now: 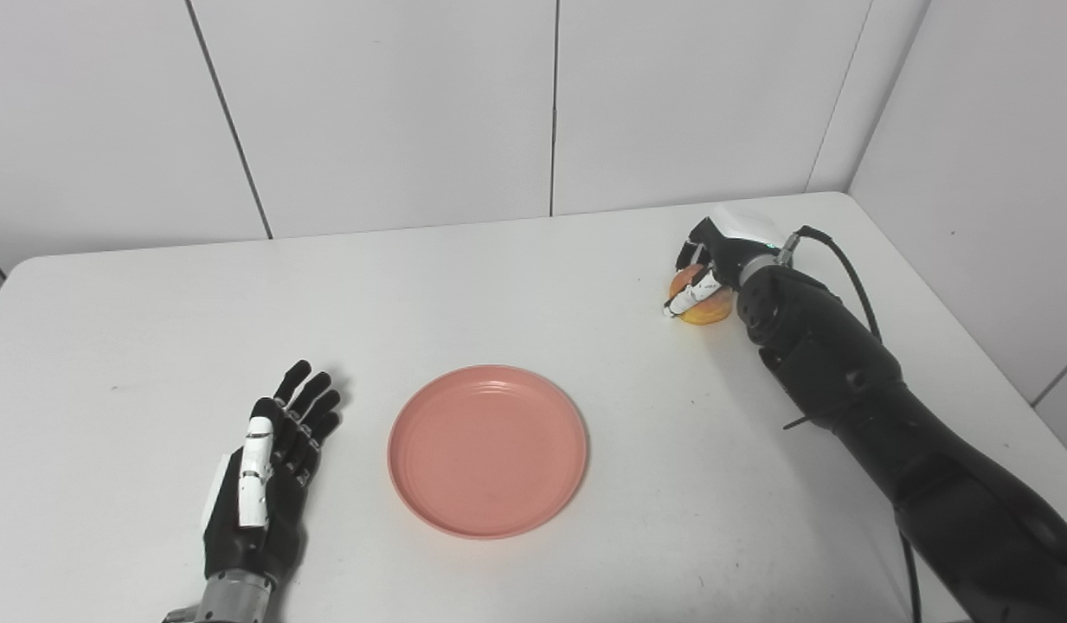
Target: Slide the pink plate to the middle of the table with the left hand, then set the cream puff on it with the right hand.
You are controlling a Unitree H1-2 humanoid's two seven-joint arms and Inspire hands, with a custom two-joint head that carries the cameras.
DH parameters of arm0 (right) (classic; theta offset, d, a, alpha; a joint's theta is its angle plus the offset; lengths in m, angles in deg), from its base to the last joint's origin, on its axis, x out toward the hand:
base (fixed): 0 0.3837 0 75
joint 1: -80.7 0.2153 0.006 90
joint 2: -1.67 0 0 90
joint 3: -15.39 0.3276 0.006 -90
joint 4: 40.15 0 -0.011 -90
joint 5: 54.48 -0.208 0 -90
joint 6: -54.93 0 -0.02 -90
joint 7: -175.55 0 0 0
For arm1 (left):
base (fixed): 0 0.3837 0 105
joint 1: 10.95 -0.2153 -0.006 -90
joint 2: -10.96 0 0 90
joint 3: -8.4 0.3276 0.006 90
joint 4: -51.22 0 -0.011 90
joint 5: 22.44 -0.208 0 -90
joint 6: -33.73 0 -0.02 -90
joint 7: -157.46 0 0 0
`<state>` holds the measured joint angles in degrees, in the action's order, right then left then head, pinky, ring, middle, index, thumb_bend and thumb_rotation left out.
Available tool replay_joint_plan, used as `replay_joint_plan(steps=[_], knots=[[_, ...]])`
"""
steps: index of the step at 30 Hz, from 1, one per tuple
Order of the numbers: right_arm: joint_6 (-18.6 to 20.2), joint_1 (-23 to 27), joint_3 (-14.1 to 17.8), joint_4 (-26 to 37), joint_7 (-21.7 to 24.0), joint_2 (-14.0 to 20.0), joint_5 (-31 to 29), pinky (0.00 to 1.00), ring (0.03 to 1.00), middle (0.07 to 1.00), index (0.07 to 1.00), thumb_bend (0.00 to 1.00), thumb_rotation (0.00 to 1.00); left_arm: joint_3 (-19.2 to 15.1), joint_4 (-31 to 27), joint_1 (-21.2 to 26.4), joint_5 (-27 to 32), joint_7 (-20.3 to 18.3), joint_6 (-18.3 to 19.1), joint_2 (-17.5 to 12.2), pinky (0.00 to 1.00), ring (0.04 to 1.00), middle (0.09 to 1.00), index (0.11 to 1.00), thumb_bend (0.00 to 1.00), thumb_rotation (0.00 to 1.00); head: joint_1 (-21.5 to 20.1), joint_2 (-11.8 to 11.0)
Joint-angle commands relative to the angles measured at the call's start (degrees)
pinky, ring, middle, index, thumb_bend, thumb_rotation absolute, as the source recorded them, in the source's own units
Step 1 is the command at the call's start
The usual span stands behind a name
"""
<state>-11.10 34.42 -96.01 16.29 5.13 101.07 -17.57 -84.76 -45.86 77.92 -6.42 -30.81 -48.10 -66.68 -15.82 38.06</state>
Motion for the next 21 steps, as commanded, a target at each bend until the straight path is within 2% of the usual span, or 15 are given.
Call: replay_joint_plan(steps=[1,2,4,6,14,21], knots=[[0.02,2.13,1.03,1.80,-0.29,1.52,0.12,0.29,0.358,0.455,0.485,0.52,0.13,-0.02,1.01,-0.55,-0.23,0.51,1.48,-0.09,0.93,0.900,0.900,0.883,0.46,1.00,0.11,0.03],[0.13,2.13,1.26,1.95,-0.29,1.51,0.01,0.30,0.360,0.456,0.484,0.52,0.13,-0.09,1.12,-0.50,-0.12,0.55,1.51,-0.03,0.93,0.899,0.899,0.881,0.46,1.00,0.16,0.05],[0.00,2.01,1.83,2.38,-0.42,1.53,-0.35,0.30,0.365,0.453,0.509,0.52,0.03,-0.12,1.25,-0.45,-0.05,0.50,1.44,-0.01,0.93,0.899,0.899,0.880,0.46,1.00,0.22,0.09],[-0.39,1.72,2.53,3.18,-0.56,1.58,-0.76,0.30,0.359,0.446,0.519,0.53,0.01,-0.08,1.31,-0.43,-0.16,0.47,1.33,-0.06,0.93,0.899,0.899,0.879,0.46,1.00,0.39,0.18],[0.85,-0.06,3.94,10.99,0.02,2.26,0.36,0.30,0.362,0.434,0.535,0.52,0.00,0.15,0.77,-0.29,-0.61,0.81,1.72,0.13,0.91,0.889,0.891,0.874,0.45,1.00,0.75,0.21],[2.80,-1.72,4.61,23.29,4.62,2.22,0.74,0.32,0.378,0.441,0.539,0.52,0.00,0.39,0.55,-0.27,-0.93,1.05,1.69,0.48,0.91,0.889,0.891,0.876,0.45,1.00,1.83,0.20]])
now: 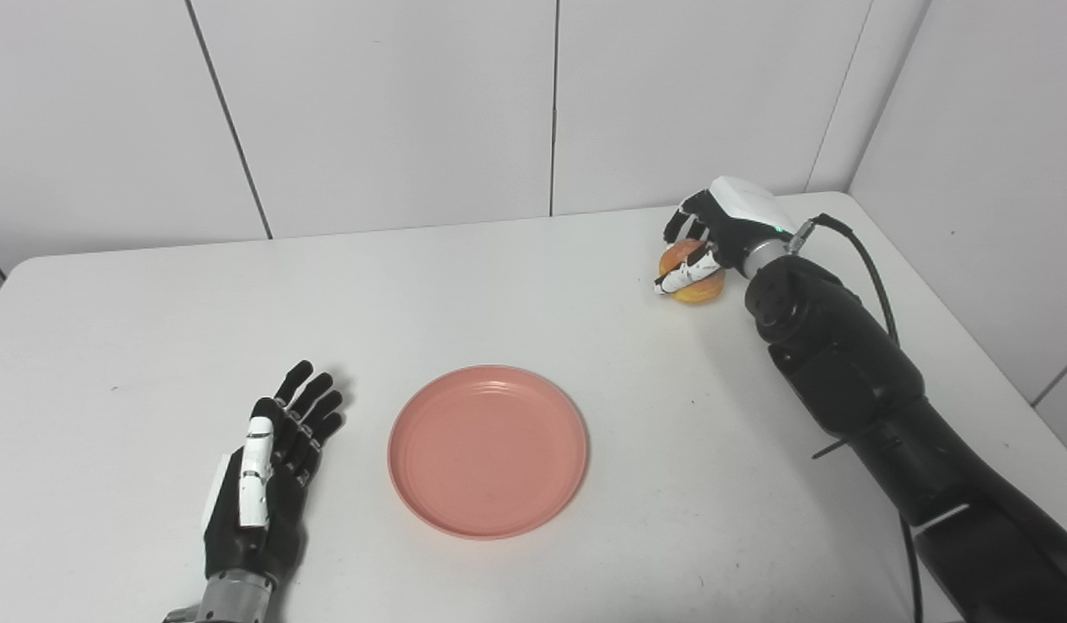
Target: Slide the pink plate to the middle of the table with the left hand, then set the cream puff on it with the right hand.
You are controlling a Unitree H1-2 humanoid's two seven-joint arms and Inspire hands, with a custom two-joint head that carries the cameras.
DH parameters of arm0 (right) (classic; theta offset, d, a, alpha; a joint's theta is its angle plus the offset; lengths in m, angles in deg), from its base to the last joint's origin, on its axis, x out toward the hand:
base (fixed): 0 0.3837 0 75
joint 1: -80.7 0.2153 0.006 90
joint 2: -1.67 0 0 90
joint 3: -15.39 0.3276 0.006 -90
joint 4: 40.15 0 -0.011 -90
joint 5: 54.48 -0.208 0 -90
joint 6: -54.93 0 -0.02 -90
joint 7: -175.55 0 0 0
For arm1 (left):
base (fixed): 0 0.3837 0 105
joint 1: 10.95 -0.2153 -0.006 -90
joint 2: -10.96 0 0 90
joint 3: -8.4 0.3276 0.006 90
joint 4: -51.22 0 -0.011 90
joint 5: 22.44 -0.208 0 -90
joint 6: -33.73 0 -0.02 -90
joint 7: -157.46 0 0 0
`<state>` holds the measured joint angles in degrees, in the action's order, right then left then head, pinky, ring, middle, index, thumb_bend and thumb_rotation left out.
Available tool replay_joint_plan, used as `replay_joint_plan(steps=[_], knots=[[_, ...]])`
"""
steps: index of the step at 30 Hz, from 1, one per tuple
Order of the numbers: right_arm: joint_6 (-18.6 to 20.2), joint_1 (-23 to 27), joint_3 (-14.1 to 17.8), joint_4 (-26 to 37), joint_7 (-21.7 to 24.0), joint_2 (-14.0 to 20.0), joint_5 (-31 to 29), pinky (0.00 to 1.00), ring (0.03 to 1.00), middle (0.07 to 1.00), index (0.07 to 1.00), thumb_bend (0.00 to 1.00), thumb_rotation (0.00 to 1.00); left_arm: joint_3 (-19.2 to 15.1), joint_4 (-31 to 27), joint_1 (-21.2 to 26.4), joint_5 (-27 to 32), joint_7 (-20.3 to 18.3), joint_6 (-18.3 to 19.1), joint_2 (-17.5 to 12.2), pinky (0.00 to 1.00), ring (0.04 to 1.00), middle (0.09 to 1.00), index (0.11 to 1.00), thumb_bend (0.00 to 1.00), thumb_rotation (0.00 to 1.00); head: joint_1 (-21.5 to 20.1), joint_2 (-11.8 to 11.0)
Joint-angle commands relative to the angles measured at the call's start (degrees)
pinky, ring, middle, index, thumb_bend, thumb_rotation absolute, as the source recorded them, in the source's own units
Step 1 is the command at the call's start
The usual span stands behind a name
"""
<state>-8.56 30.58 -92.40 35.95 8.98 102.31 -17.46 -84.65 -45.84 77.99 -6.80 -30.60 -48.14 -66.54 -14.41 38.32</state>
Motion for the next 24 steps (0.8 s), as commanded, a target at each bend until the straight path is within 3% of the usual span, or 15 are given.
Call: replay_joint_plan(steps=[1,6,16,24], knots=[[0.32,1.93,1.21,5.24,1.58,0.71,0.71,0.32,0.379,0.441,0.538,0.52,0.00,0.40,0.40,-0.34,-0.71,0.91,1.75,0.41,0.91,0.889,0.892,0.875,0.45,1.00,0.61,-0.05],[0.33,1.01,1.78,11.12,3.49,-1.56,1.06,0.29,0.366,0.436,0.541,0.52,0.00,0.84,-0.16,-0.38,-1.34,1.41,2.05,0.93,0.91,0.890,0.893,0.873,0.45,1.00,2.04,-0.03],[0.15,-1.58,-2.46,25.66,10.23,-6.21,4.65,0.27,0.365,0.431,0.543,0.52,0.00,2.72,-3.20,-0.50,-4.12,3.35,3.52,2.82,0.90,0.889,0.896,0.879,0.47,1.00,6.97,0.65],[0.29,-3.29,-4.30,30.30,12.94,-10.44,6.17,0.26,0.339,0.415,0.538,0.52,0.00,3.58,-5.00,-0.43,-5.62,4.18,3.95,3.75,0.89,0.883,0.888,0.876,0.47,1.00,8.75,1.11]])
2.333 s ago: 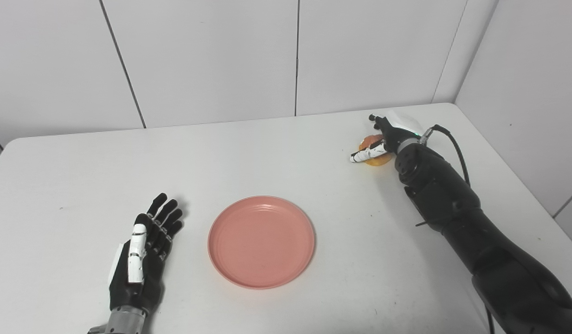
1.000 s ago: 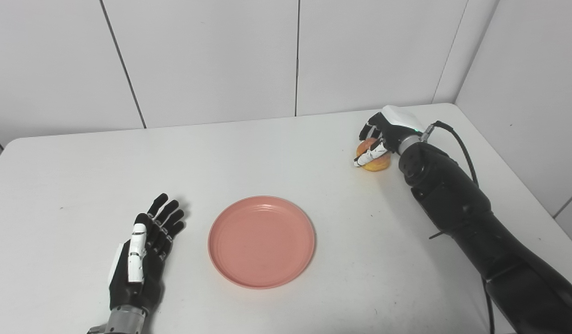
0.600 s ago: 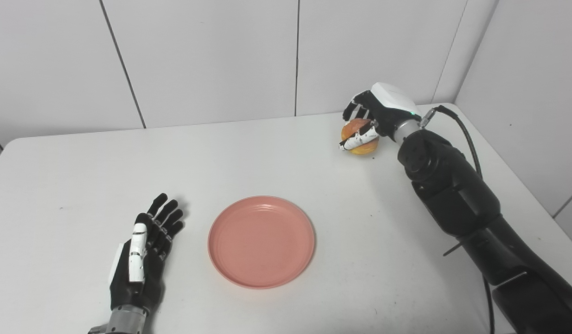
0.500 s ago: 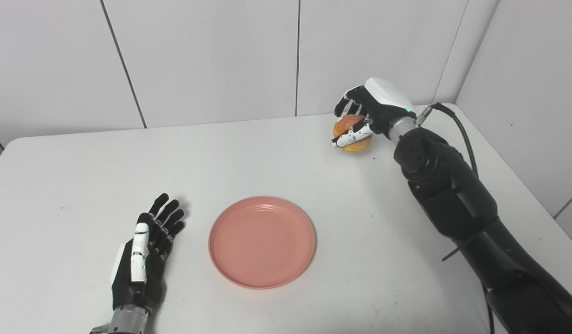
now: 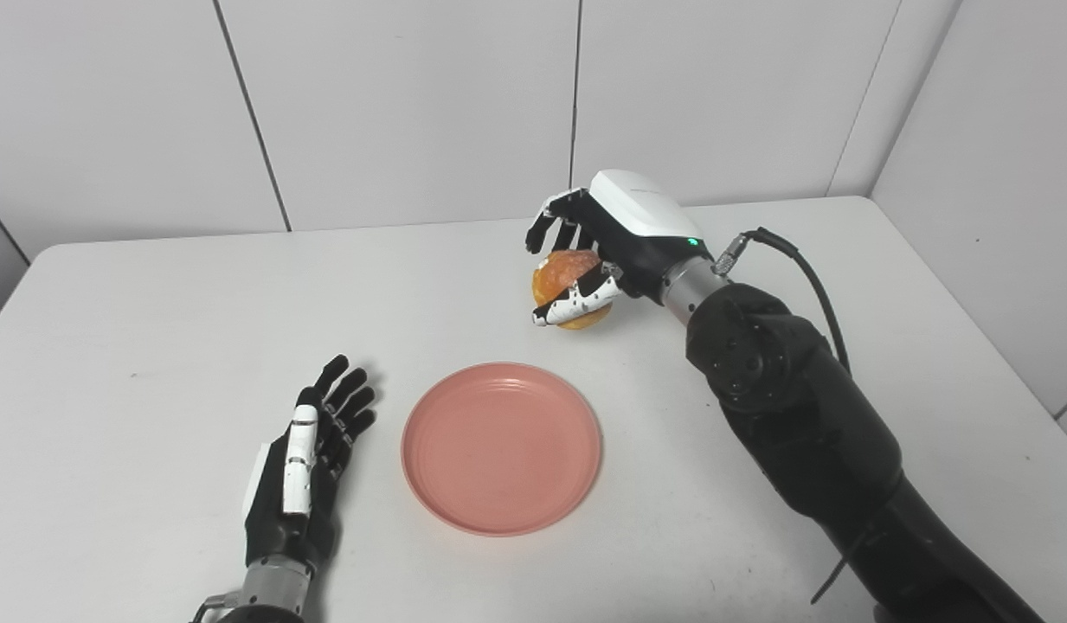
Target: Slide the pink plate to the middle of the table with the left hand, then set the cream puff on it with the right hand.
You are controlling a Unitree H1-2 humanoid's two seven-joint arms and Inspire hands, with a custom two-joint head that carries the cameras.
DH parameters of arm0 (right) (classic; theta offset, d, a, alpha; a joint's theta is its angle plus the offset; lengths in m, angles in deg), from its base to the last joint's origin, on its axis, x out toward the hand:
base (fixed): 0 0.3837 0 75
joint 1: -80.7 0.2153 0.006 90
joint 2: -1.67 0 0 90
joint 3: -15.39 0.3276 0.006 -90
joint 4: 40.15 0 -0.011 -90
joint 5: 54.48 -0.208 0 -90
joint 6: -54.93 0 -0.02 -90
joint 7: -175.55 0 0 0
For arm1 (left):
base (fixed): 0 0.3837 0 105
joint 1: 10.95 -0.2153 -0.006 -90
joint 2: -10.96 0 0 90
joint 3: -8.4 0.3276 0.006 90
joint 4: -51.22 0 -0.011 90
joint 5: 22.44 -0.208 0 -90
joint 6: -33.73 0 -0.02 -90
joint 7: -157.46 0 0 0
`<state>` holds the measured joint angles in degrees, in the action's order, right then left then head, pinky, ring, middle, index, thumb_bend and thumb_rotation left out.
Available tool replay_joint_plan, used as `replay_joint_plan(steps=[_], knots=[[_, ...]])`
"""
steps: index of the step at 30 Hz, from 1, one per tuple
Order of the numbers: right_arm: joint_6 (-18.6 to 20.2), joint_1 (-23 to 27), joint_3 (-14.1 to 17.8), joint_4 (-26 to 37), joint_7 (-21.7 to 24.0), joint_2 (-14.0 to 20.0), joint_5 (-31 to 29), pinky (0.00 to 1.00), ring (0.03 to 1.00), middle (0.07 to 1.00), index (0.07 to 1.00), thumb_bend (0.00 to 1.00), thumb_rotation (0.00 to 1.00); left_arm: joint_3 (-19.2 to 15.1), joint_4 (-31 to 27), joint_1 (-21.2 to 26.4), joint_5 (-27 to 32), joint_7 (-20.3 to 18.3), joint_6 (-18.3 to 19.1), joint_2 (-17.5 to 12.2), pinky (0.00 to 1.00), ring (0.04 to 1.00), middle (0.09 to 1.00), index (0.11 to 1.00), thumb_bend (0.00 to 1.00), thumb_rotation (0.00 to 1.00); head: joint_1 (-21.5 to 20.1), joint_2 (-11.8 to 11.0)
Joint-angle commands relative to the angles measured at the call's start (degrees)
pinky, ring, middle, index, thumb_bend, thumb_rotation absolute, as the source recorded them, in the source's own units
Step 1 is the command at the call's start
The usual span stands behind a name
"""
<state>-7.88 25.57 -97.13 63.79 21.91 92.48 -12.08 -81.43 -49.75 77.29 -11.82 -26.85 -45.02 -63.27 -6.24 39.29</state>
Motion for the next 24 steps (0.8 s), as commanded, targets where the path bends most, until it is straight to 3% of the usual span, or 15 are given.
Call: replay_joint_plan(steps=[1,10,13,15,24], knots=[[-0.73,1.33,0.17,2.76,0.02,-1.10,0.45,0.26,0.339,0.415,0.538,0.52,0.00,0.51,-1.58,0.25,-0.78,0.72,1.15,0.72,0.89,0.883,0.888,0.876,0.47,1.00,0.91,0.29],[-1.99,-1.67,-2.54,3.79,-0.06,-3.62,0.89,0.27,0.350,0.423,0.531,0.52,0.00,2.16,-3.34,0.25,-4.75,3.30,0.89,2.05,0.87,0.867,0.878,0.870,0.46,1.00,3.28,0.98],[-1.85,-2.62,-3.61,3.86,0.33,-4.08,0.97,0.25,0.324,0.465,0.494,0.53,0.00,2.82,-3.56,0.15,-6.64,3.87,-0.77,2.36,0.88,0.870,0.883,0.874,0.46,1.00,4.25,1.35],[-2.03,-3.23,-4.01,3.80,0.55,-4.14,0.68,0.25,0.325,0.427,0.527,0.52,0.00,3.23,-3.77,-0.09,-7.94,4.23,-1.69,2.52,0.87,0.872,0.886,0.876,0.46,1.00,4.72,1.58],[-3.32,-4.94,-5.60,1.72,0.73,-4.04,1.17,0.25,0.333,0.418,0.535,0.52,0.00,4.57,-2.85,-1.93,-13.91,5.62,-6.79,2.34,0.90,0.883,0.897,0.882,0.53,1.00,6.72,2.25]])
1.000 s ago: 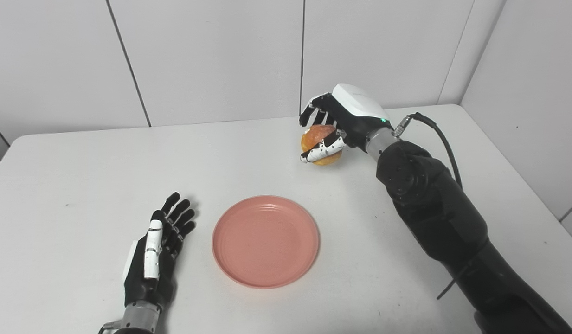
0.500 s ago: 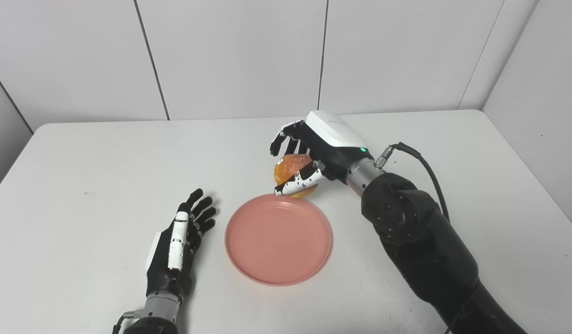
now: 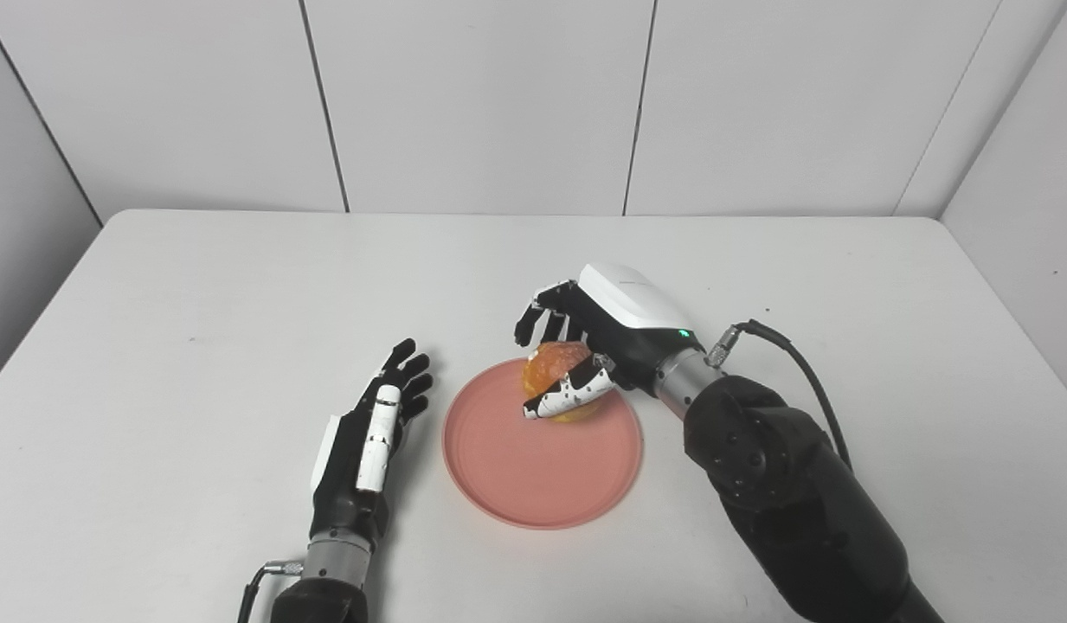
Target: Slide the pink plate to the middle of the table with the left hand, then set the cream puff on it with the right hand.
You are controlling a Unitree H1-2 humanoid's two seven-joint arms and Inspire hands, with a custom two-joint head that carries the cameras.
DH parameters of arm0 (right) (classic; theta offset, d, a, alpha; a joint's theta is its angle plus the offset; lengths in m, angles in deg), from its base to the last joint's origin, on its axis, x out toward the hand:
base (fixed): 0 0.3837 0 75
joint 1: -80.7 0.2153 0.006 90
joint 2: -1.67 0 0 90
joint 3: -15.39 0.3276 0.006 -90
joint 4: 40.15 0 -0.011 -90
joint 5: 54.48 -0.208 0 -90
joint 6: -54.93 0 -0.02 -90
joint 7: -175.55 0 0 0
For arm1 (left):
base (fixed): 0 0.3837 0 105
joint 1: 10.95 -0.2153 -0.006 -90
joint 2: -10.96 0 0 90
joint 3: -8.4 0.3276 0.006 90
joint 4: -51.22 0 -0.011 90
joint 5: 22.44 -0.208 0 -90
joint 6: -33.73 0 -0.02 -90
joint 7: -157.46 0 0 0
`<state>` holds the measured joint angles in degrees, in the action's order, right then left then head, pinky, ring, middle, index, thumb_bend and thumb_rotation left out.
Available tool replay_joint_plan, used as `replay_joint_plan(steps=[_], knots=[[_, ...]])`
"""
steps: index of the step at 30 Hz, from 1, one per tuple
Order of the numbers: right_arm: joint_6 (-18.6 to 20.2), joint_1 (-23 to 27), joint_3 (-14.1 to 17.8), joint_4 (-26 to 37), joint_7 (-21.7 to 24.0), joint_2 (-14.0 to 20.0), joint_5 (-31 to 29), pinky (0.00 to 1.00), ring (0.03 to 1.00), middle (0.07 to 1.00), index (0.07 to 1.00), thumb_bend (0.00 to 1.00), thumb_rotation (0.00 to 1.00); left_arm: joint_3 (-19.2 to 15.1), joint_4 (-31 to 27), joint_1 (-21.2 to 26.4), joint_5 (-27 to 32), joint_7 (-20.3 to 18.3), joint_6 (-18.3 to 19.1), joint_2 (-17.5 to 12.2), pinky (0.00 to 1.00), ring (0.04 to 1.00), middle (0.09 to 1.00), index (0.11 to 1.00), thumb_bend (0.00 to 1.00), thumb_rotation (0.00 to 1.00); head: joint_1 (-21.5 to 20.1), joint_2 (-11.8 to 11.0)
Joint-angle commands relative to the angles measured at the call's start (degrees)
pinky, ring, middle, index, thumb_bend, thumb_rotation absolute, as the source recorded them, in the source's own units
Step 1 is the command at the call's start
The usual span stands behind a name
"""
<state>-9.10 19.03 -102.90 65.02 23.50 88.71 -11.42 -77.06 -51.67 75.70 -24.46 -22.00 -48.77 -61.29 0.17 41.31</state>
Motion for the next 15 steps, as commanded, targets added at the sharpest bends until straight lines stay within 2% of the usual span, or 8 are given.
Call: replay_joint_plan(steps=[1,8,15], knots=[[-2.12,1.51,0.05,0.31,-0.73,-0.30,0.62,0.25,0.338,0.419,0.535,0.52,0.00,0.24,-0.80,-0.51,-1.66,0.97,-3.45,0.45,0.89,0.882,0.895,0.881,0.53,1.00,0.30,0.23],[-4.19,0.85,-1.22,-2.47,-1.39,-0.38,0.42,0.26,0.352,0.419,0.529,0.52,0.00,0.69,0.33,-1.82,-4.36,3.11,-7.53,1.48,0.87,0.876,0.878,0.864,0.51,1.00,1.30,0.63],[-7.36,-0.51,-1.51,-6.16,-3.23,-1.62,-0.06,0.28,0.359,0.422,0.530,0.52,0.00,1.72,-0.30,-2.19,-6.55,3.76,-7.72,1.63,0.87,0.876,0.879,0.862,0.51,1.00,1.72,0.99]])
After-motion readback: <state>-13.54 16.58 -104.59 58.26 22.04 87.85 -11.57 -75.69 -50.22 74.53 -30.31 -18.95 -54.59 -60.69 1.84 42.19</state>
